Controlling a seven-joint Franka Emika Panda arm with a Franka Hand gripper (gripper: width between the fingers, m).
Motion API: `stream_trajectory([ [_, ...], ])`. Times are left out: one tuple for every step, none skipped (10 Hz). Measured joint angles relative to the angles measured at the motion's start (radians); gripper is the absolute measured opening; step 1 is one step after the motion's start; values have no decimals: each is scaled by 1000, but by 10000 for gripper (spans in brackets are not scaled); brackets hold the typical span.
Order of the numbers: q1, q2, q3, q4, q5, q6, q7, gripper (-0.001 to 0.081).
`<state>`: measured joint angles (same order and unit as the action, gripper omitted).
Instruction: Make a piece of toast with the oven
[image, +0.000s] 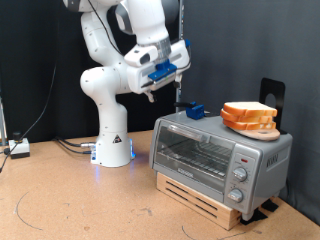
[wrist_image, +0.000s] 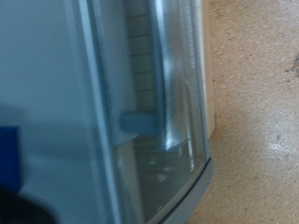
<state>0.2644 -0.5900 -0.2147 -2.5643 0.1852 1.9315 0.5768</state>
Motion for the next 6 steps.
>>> stream_trajectory([
  [-2, 27, 10, -5, -6, 32, 1, 807],
  [-2, 25, 8, -5, 5, 29, -5, 807],
  [0, 25, 1, -8, 38, 32, -21, 807],
  [0, 25, -5, -15, 61, 45, -40, 807],
  [0, 26, -8, -32, 65, 68, -53, 807],
  [0, 30, -8, -54, 65, 95, -64, 807],
])
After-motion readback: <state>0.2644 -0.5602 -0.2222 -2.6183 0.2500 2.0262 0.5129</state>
